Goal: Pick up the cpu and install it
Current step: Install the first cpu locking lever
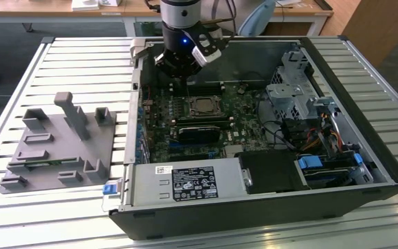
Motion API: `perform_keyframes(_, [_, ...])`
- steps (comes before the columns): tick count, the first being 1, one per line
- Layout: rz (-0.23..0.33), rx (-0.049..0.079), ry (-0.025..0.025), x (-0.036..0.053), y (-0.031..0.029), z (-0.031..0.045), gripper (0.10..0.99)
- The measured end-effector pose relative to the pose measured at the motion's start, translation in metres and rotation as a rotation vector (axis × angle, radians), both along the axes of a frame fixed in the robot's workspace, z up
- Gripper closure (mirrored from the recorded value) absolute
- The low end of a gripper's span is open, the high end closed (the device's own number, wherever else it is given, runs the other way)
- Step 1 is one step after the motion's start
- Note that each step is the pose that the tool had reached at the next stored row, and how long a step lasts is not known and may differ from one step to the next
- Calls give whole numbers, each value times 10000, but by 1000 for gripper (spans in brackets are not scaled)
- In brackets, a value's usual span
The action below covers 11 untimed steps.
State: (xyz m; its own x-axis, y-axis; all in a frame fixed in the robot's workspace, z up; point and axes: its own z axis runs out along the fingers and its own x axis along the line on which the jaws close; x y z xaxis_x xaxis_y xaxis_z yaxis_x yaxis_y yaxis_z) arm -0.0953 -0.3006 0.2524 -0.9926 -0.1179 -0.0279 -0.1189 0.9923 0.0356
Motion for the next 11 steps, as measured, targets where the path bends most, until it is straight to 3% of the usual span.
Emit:
perform_keyframes(4, [0,0,0,-3,76,-1,980])
perform_keyframes(11, [-26,1,0,155,81,-10,980])
